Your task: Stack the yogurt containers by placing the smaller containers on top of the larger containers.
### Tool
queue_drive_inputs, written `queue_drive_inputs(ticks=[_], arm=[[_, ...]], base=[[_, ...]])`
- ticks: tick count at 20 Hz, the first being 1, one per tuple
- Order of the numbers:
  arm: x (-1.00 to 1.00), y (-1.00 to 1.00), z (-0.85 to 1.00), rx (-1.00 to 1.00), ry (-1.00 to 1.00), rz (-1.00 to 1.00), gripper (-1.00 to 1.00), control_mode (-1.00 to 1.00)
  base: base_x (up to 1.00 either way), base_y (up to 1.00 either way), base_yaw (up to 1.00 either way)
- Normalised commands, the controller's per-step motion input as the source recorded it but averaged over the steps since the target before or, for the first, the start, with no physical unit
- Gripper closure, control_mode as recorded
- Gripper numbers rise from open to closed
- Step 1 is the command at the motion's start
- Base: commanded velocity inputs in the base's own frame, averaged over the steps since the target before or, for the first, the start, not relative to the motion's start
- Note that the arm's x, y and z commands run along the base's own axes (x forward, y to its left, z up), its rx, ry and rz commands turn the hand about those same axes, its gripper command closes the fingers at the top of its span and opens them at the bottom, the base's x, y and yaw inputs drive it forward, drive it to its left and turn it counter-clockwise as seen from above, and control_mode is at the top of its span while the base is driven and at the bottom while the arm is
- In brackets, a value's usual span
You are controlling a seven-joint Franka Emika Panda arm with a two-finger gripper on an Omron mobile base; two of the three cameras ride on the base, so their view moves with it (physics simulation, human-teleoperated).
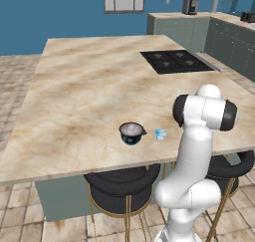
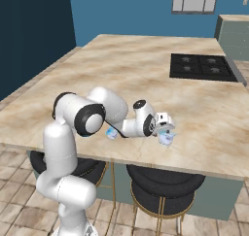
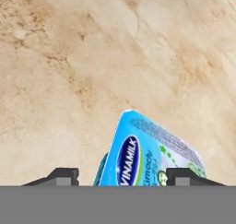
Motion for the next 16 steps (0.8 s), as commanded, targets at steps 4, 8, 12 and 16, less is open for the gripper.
queue_drive_inputs(ticks=[4, 8, 12, 16], arm=[[0.00, -0.01, -0.08, 0.00, 0.00, 0.00, 1.00, -1.00], [0.03, 0.00, -0.03, 0.00, 0.00, 0.00, 1.00, -1.00], [0.00, 0.00, 0.00, 0.00, -0.02, 0.01, 1.00, -1.00], [-0.05, 0.00, 0.11, 0.00, -0.08, 0.01, 1.00, -1.00]], base=[[0.00, 0.00, 0.00], [0.00, 0.00, 0.00], [0.00, 0.00, 0.00], [0.00, 0.00, 0.00]])
